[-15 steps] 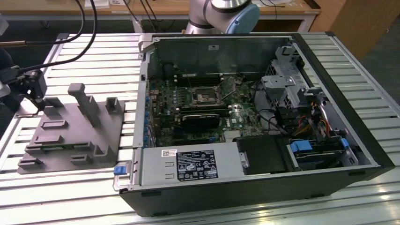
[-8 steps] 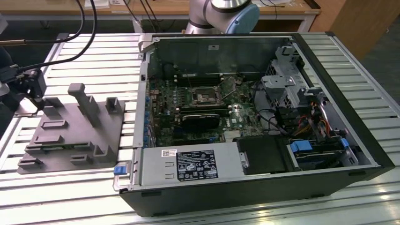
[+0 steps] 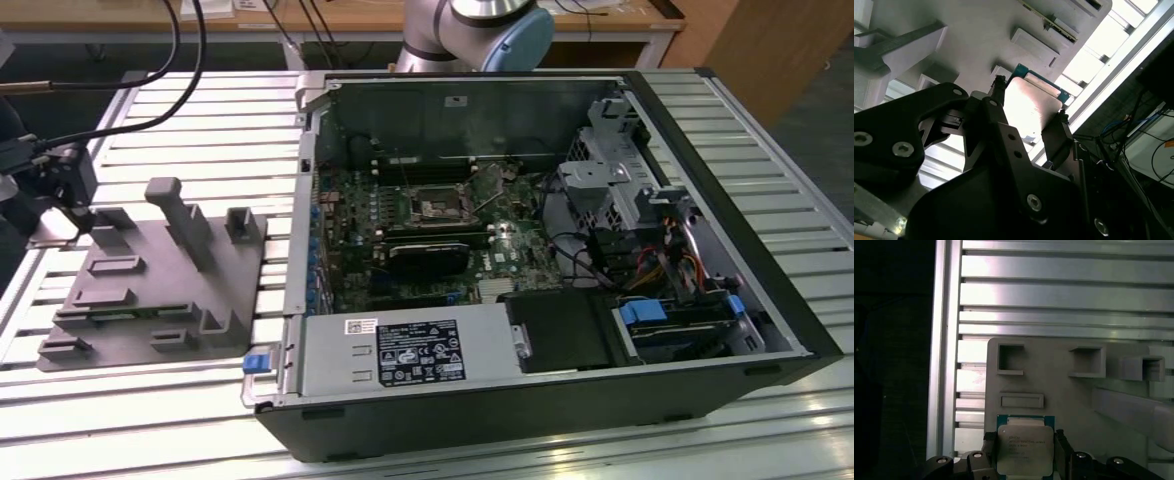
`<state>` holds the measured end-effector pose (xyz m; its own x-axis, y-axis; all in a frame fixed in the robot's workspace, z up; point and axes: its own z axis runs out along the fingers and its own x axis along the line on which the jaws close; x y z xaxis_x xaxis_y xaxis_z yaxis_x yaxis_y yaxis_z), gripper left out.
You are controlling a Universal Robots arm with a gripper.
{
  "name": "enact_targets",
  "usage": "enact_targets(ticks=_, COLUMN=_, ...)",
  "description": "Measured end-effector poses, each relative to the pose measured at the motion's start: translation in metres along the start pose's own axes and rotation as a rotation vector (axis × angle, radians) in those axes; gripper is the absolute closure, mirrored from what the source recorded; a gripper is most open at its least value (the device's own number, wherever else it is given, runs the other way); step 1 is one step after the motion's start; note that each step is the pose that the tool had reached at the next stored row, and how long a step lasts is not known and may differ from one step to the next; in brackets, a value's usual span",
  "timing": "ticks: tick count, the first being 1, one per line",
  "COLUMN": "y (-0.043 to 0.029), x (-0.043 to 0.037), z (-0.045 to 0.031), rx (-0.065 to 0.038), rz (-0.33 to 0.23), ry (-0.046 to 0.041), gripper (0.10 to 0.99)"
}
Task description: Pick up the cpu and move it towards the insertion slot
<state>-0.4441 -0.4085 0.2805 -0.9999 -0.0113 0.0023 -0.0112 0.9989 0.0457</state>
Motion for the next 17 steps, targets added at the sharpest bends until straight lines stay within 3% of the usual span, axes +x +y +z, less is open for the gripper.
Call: enact_targets(ticks=17, y=0.0002, x=0.0, z=-0.0057, rx=0.0, rz=0.0, ry=0.0001, gripper=0.541)
